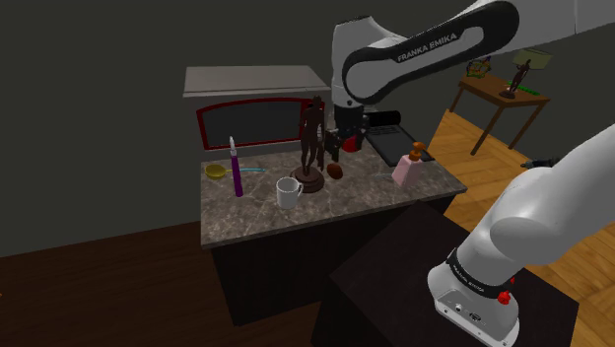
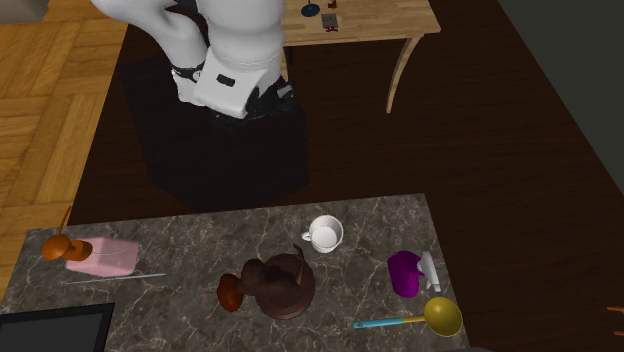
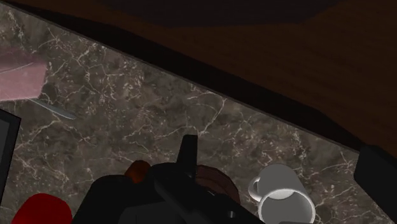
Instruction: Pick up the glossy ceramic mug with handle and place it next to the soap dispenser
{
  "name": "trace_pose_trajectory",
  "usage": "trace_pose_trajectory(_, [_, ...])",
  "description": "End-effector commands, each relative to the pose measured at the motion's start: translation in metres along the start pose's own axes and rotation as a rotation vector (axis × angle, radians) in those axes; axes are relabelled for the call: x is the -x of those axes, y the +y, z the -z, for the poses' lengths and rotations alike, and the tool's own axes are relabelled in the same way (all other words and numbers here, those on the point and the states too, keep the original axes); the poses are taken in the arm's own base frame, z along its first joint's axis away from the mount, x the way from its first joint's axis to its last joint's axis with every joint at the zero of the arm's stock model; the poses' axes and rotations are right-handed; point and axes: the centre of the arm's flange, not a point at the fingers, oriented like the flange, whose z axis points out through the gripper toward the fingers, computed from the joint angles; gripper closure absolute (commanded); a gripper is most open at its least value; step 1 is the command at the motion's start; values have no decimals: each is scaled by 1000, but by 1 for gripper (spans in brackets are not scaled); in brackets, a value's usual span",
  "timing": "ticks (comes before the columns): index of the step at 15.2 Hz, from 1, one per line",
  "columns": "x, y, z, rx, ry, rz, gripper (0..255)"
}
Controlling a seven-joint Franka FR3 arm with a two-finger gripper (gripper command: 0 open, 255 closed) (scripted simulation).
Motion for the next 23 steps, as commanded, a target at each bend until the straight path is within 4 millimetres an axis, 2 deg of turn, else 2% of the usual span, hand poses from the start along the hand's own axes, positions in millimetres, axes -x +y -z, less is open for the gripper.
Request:
trace_pose_trajectory(1, [-19,-9,-16,-5,3,0,0])
trace_pose_trajectory(23, [-206,-128,-193,-54,23,5,0])
